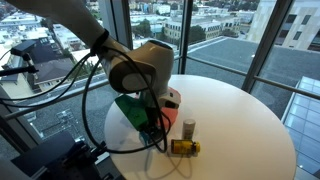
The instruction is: Remove the white and blue container from the plastic bag and put it on the table
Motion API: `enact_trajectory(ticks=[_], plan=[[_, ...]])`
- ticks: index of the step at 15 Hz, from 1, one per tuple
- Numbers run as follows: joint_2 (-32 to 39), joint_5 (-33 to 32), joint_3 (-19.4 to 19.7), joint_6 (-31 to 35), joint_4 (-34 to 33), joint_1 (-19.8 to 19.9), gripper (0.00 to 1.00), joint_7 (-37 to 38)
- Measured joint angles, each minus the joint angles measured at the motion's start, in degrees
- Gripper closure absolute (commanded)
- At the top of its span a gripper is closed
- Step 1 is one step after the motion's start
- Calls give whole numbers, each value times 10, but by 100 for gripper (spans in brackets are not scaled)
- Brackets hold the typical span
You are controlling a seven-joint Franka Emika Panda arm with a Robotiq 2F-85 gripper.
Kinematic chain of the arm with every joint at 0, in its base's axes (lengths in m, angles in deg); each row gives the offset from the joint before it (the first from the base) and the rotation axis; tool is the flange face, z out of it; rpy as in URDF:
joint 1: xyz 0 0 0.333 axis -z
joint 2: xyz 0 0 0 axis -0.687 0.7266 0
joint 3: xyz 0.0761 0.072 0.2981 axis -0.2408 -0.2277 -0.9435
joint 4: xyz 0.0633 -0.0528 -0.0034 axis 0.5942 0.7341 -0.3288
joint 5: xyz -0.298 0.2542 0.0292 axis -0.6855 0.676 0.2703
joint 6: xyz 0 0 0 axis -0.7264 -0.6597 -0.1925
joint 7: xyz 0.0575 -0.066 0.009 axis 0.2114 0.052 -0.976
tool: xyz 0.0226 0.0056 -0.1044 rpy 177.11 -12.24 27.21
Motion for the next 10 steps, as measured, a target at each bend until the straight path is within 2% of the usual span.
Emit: enact_trajectory(ticks=[4, 6, 7, 8, 10], plan=[[23, 0, 6, 7, -5, 7, 60, 0], [31, 0, 7, 8, -7, 8, 10, 0], [34, 0, 8, 8, -9, 8, 10, 0], [37, 0, 8, 8, -10, 8, 4, 0], [38, 0, 8, 8, -13, 8, 0, 0]])
